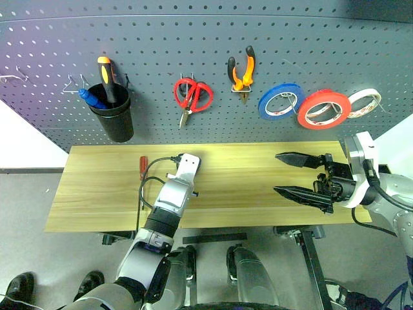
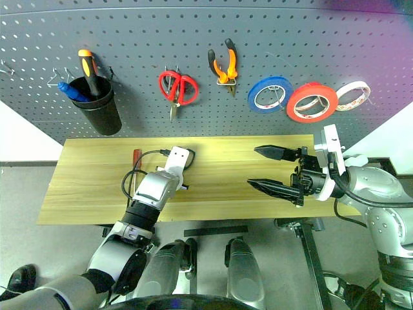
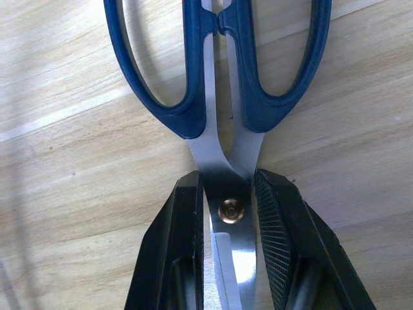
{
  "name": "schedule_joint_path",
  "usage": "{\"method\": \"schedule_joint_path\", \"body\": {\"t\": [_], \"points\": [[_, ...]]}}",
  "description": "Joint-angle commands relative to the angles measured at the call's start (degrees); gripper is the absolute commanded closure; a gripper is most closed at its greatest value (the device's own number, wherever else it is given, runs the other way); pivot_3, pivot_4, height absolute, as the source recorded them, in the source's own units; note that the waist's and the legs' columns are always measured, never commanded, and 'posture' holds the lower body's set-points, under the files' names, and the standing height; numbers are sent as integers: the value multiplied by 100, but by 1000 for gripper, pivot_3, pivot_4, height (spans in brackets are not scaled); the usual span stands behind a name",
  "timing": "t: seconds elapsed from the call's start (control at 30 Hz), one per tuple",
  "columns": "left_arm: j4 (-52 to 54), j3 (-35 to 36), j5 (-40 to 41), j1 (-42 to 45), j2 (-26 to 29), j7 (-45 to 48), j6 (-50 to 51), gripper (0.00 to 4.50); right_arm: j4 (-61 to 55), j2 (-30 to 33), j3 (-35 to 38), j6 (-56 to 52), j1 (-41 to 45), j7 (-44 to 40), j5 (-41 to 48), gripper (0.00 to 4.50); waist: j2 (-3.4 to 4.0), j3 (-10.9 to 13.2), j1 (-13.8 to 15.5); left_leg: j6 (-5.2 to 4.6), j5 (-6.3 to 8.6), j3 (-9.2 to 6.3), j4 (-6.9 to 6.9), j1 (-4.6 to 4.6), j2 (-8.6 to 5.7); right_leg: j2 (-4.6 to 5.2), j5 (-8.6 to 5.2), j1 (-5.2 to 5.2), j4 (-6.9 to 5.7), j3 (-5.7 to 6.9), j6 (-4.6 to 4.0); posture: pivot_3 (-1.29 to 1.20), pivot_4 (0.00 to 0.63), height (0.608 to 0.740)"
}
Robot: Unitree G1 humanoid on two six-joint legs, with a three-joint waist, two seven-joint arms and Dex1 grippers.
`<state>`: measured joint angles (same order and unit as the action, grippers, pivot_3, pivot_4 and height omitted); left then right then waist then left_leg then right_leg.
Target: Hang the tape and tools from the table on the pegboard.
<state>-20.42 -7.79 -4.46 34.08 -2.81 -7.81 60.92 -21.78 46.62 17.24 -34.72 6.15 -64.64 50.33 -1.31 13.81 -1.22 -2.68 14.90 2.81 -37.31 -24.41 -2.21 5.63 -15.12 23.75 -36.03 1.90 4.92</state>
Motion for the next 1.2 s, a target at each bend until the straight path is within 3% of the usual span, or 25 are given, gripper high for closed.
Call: {"method": "schedule_joint_path", "body": {"t": [0.03, 0.33, 0.57, 0.83, 0.93, 1.03, 1.2], "points": [[38, 92, -68, -156, 2, -45, 152, 3701, -86, 99, 112, -16, 92, 5, 92, 0, 1, 4, 1, 0, 0, 0, 0, 0, 0, 0, 0, 0, 0, 0, 0, -191, 287, 740], [824, 59, 302, -364, 120, 703, 273, 3701, 64, 30, 56, 20, 135, -115, 110, 0, 3, 15, 9, 0, 0, 0, 4, -1, 0, 0, -1, 0, 4, 0, -1, -168, 276, 740], [1974, -1152, 42, -651, 1161, 1595, -88, 3701, 434, -29, 36, 197, 172, -532, 48, 0, 6, 26, 24, 1, 0, 0, 6, -7, 0, 0, 0, 3, 9, 1, 0, -139, 251, 740], [2811, -1431, 93, -1007, 1722, 2180, -424, 3701, 932, -100, -152, 507, 399, -896, -162, 0, 14, 23, 40, 3, 0, 0, 8, -7, -1, 0, 1, 2, 11, 1, 1, -114, 211, 740], [3008, -1661, -22, -1084, 2004, 2453, -775, 3701, 1167, -117, -198, 668, 509, -1050, -284, 0, 18, 20, 48, 5, -1, 0, 7, -7, -1, -1, 1, 2, 10, 4, 2, -107, 192, 740], [3074, -1938, -140, -1205, 2404, 2839, -1742, 3701, 1456, -139, -250, 893, 634, -1249, -421, 0, 38, 8, 46, 9, -4, 0, 5, -7, -1, -2, 10, 2, 8, 7, 16, -100, 168, 740], [2963, -1772, -401, -1409, 2758, 2824, -2780, 3701, 1961, -99, -312, 1133, 840, -1546, -642, 0, 63, -14, 47, 22, -10, 1, -4, -6, -2, -5, 16, -1, 3, 9, 25, -95, 137, 740]]}}
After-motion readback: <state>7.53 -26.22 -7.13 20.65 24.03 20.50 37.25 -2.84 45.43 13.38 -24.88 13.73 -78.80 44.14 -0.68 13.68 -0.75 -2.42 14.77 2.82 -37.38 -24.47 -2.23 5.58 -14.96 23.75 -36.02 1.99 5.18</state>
